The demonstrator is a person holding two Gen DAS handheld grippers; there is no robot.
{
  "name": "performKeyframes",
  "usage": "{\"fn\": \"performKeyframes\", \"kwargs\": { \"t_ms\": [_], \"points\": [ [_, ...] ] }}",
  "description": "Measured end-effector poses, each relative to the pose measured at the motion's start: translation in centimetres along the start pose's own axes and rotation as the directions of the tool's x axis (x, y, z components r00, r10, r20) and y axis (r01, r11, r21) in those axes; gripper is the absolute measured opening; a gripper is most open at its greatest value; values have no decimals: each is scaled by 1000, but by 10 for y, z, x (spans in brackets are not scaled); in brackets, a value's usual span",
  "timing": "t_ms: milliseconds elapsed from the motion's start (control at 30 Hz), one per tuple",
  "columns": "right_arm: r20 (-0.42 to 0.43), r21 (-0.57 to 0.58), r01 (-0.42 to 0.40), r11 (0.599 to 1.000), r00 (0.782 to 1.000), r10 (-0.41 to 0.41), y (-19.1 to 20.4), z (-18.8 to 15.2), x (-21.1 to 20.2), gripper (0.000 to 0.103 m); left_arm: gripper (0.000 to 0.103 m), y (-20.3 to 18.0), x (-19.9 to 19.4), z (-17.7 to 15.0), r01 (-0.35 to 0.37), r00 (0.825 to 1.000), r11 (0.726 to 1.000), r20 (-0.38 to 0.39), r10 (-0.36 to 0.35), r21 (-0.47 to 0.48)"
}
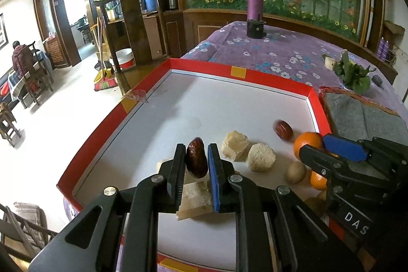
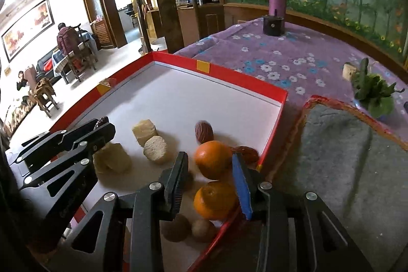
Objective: Organize fruits
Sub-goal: 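Open both tools to release the orange and date, then lift away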
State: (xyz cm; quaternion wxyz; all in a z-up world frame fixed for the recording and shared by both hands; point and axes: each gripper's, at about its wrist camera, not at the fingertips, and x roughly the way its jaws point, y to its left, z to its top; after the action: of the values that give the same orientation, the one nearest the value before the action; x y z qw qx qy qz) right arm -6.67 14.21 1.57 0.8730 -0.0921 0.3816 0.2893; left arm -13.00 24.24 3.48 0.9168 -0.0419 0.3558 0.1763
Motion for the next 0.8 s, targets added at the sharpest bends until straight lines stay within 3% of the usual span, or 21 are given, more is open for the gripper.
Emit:
{"fn": "performKeyframes", "kwargs": {
  "t_ms": [67,133,167,267,433,800],
  "points": [
    [19,-14,33,999,999,-32,1,1,-6,37,29,1,-4,2,3,1000,1000,6,-3,-11],
    [36,-22,53,998,998,-52,1,2,-12,39,53,1,-9,5,-7,1000,1000,22,8,-26],
    [46,-23,69,997,997,-67,1,4,-16,40,57,1,-16,6,-13,999,999,42,15,-37],
    [82,-17,105,994,991,-104,-2,8,-33,43,60,1,-29,11,-9,997,999,74,13,-52],
    [152,-9,170,985,974,-167,-7,14,-65,47,75,-3,-54,18,-7,992,998,129,14,-58],
    [256,28,210,977,944,-210,-18,18,-129,56,84,-23,-97,25,-12,979,1000,203,15,-14]
  ]
}}
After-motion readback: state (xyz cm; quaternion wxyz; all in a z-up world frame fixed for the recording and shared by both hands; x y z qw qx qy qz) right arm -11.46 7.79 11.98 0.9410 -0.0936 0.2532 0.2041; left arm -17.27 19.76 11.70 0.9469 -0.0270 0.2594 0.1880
